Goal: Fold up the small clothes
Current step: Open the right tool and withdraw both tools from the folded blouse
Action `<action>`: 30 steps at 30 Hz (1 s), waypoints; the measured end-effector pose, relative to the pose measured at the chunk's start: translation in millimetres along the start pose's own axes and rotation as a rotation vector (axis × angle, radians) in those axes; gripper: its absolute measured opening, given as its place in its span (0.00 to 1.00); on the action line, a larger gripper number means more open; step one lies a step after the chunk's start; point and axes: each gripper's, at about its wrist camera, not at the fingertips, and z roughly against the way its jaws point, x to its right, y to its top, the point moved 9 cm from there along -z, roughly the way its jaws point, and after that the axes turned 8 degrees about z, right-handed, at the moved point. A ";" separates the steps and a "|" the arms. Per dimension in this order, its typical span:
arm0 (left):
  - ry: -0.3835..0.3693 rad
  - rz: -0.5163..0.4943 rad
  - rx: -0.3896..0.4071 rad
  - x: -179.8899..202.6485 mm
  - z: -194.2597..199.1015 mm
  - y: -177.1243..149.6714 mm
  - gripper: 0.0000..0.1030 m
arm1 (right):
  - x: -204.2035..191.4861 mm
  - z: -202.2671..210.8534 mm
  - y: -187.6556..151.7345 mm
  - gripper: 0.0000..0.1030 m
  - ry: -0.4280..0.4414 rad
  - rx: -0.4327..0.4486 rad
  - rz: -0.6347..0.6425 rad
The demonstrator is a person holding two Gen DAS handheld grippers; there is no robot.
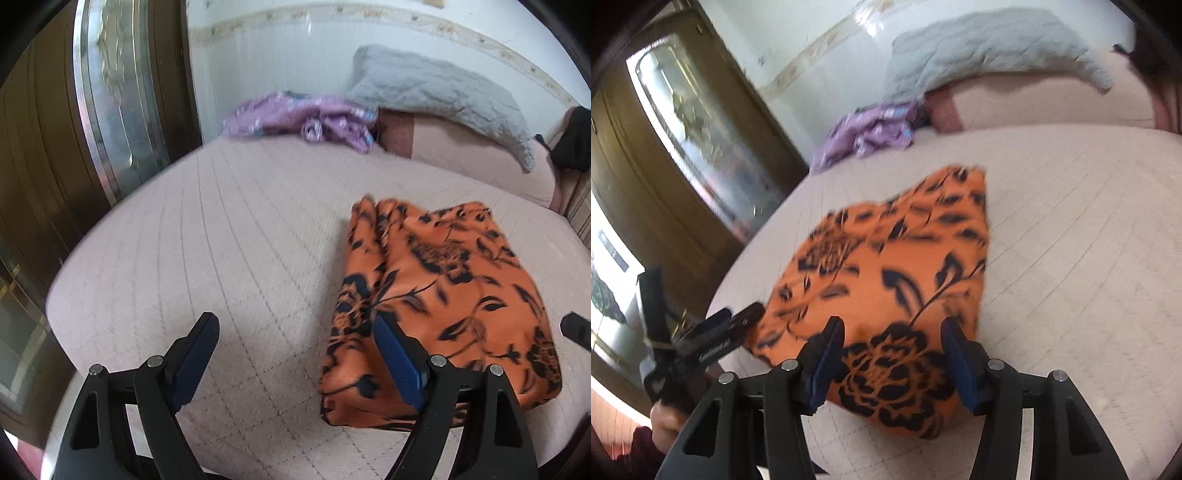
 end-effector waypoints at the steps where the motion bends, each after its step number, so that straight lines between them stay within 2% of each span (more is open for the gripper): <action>1: -0.002 -0.022 0.004 5.9 2.4 -0.7 0.83 | -0.5 2.5 1.4 0.45 0.012 0.000 -0.006; 2: 0.003 -0.058 -0.015 14.4 -0.5 -5.5 0.83 | -1.9 2.8 0.2 0.32 0.014 -0.010 -0.004; 5: 0.086 -0.171 -0.113 24.6 -23.8 -28.4 0.84 | -3.4 -18.0 -23.7 0.33 0.005 -0.129 0.003; 6: 0.086 -0.162 -0.088 24.7 -20.7 -25.0 0.84 | -4.1 -20.4 -27.8 0.33 -0.007 -0.126 0.017; 9: 0.095 -0.146 -0.128 23.1 -13.9 -16.0 0.83 | -8.1 -9.3 -19.5 0.31 0.003 -0.120 0.029; 11: 0.103 -0.144 -0.109 23.1 -1.4 -7.5 0.83 | -2.8 0.0 -14.6 0.32 0.044 -0.097 -0.040; 13: 0.085 -0.142 -0.047 29.1 22.2 5.5 0.83 | 3.6 14.2 -7.5 0.34 0.037 -0.060 -0.071; 15: 0.069 -0.146 -0.006 36.4 43.5 17.7 0.83 | 5.0 33.3 3.2 0.34 0.013 -0.001 -0.045; 16: 0.062 -0.146 0.019 41.1 55.8 25.6 0.83 | 4.3 44.2 7.9 0.41 0.005 0.032 -0.030; 17: 0.057 -0.146 0.039 45.6 64.0 31.2 0.83 | 4.1 53.2 11.1 0.64 0.001 0.057 -0.021; 18: 0.051 -0.146 0.071 50.8 78.4 40.5 0.84 | 4.9 64.6 14.6 0.73 -0.001 0.091 -0.018; 20: 0.047 -0.146 0.103 55.9 95.8 49.6 0.84 | 7.7 85.7 18.4 0.76 -0.003 0.161 -0.023; 25: 0.029 -0.132 0.167 68.1 137.5 67.3 0.85 | 21.4 118.1 15.3 0.76 0.004 0.225 -0.057; 30: 0.021 -0.126 0.199 76.3 156.2 75.3 0.85 | 22.6 132.6 19.3 0.75 0.036 0.286 -0.069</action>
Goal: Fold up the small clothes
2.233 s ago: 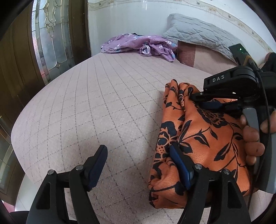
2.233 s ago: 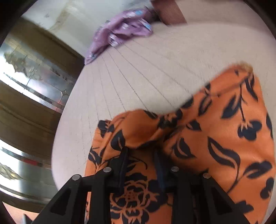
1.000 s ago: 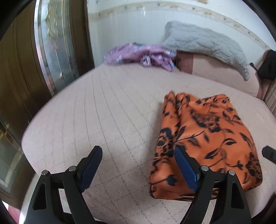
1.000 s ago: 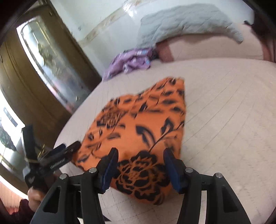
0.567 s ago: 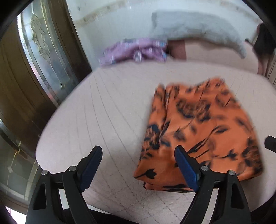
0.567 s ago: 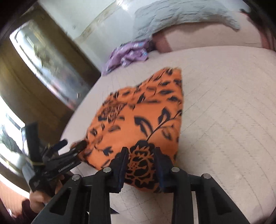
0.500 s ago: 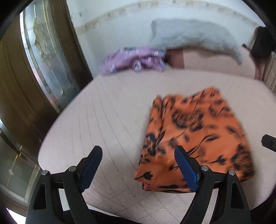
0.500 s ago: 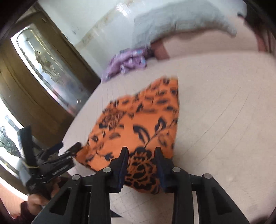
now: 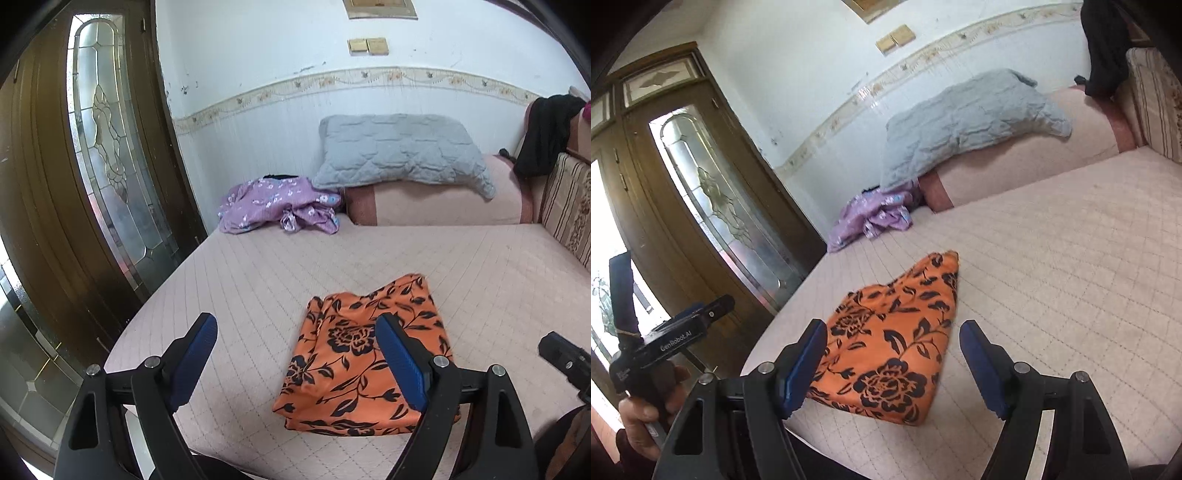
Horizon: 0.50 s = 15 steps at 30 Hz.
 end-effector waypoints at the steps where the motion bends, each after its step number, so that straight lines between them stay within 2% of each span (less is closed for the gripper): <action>1: 0.001 0.000 0.006 0.5 2.6 1.5 0.86 | -1.1 0.7 0.3 0.75 0.002 0.002 0.004; 15: 0.066 0.015 0.057 -13.4 7.3 14.7 0.86 | -5.1 -3.5 -0.1 0.75 0.022 0.014 0.013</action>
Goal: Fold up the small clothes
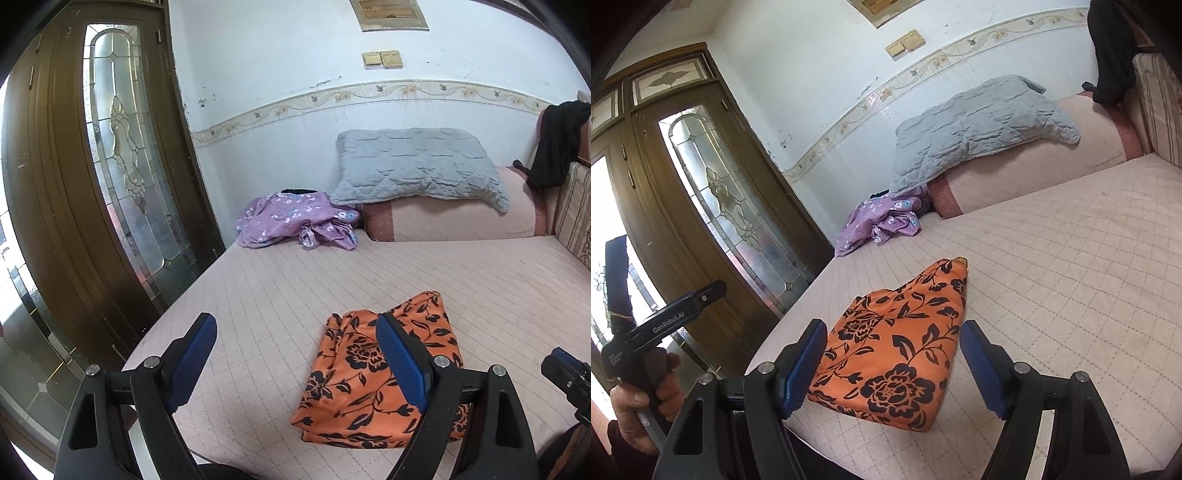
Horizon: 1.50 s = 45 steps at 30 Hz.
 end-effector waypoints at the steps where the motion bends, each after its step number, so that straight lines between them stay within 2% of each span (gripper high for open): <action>1: 0.003 0.006 0.005 -2.2 -0.2 1.3 0.86 | 0.1 -1.1 -0.1 0.75 0.002 -0.002 0.000; 11: 0.022 0.056 0.044 -18.6 3.0 11.4 0.86 | -3.7 -6.0 -1.5 0.75 0.023 -0.010 0.010; 15: 0.056 0.097 0.086 -37.0 11.0 21.4 0.86 | -5.9 -7.1 -2.3 0.75 0.031 -0.014 0.017; 29: 0.165 0.203 0.151 -101.4 30.0 35.6 0.89 | -12.5 -9.8 -6.4 0.75 0.039 -0.024 0.027; 39: 0.168 0.210 0.127 -109.0 23.0 28.5 0.89 | -15.1 -17.1 -13.0 0.75 0.038 -0.048 0.033; 45: 0.159 0.204 0.058 -104.3 -0.9 13.1 0.89 | -13.7 -23.5 -18.0 0.75 0.030 -0.072 0.030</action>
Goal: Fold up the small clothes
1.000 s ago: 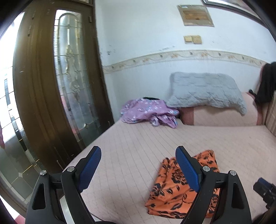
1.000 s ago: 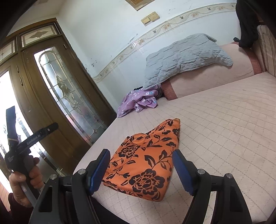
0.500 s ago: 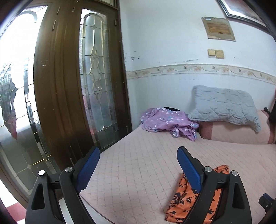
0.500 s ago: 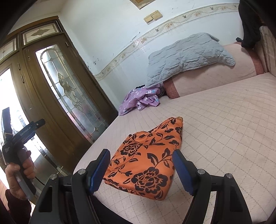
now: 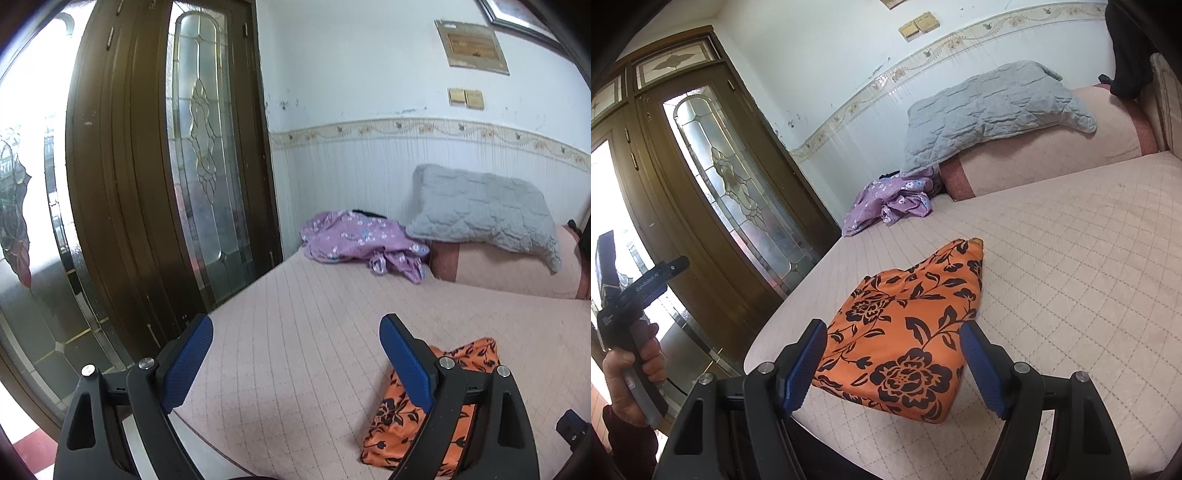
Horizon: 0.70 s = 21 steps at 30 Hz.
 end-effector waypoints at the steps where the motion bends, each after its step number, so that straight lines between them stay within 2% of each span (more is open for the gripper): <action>1: 0.000 -0.003 -0.013 1.0 -3.3 -3.8 0.89 | 0.5 -1.1 -0.8 0.75 -0.001 -0.004 -0.002; 10: -0.004 -0.019 -0.097 8.6 -37.1 -29.4 0.89 | 3.7 -17.5 -8.5 0.75 -0.017 -0.048 -0.004; 21: -0.012 -0.027 -0.145 14.0 -65.7 -43.4 0.89 | 1.0 -37.2 -18.8 0.75 -0.021 -0.100 0.006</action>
